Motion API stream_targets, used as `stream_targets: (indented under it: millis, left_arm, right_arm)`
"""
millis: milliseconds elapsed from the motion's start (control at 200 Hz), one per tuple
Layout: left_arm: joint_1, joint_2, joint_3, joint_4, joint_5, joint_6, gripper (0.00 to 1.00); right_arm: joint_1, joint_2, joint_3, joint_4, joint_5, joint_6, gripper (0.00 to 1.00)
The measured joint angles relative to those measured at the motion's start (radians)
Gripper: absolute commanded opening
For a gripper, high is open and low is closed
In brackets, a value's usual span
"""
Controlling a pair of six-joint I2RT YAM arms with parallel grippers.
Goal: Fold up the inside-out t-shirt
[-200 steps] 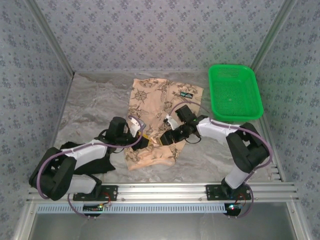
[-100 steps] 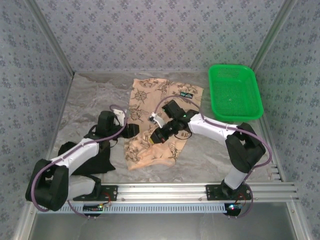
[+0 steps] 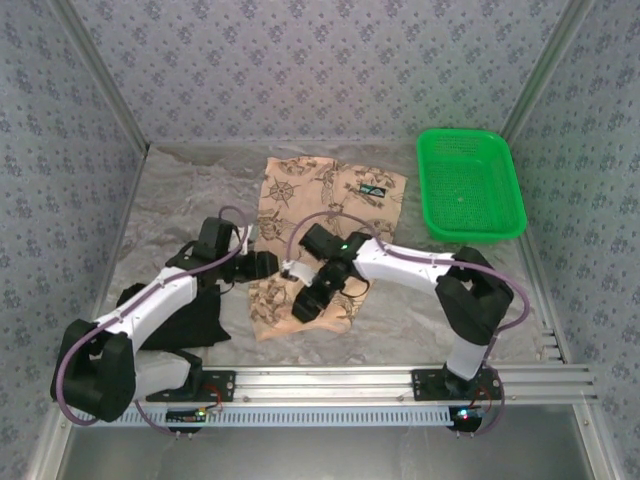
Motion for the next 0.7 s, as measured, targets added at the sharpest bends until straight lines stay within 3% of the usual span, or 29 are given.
stream_targets:
  millis: [135, 280, 415, 485, 580, 650, 700]
  left_arm:
    - [-0.048, 0.0, -0.049, -0.055, -0.004, -0.01, 0.49]
    - [-0.055, -0.008, -0.085, -0.076, -0.013, -0.014, 0.41]
    - [-0.055, -0.023, -0.099, -0.079, -0.046, -0.002, 0.17]
    - [-0.055, -0.023, -0.099, -0.077, -0.063, 0.015, 0.06]
    - [-0.053, -0.023, -0.098, -0.077, -0.073, 0.043, 0.0]
    - [-0.053, -0.023, -0.098, -0.077, -0.071, 0.059, 0.0]
    - [-0.051, -0.024, -0.097, -0.077, -0.061, 0.072, 0.0]
  right_arm:
    - [-0.09, -0.049, -0.021, 0.029, 0.076, 0.042, 0.51]
    - [-0.045, -0.029, 0.01, 0.097, 0.138, 0.09, 0.51]
    - [-0.003, 0.017, 0.029, 0.167, 0.172, 0.124, 0.49]
    - [0.009, 0.044, 0.035, 0.185, 0.201, 0.137, 0.4]
    - [0.021, 0.069, 0.036, 0.194, 0.253, 0.153, 0.17]
    - [0.024, 0.07, 0.032, 0.195, 0.299, 0.157, 0.03]
    - [0.023, 0.068, 0.024, 0.202, 0.345, 0.17, 0.0]
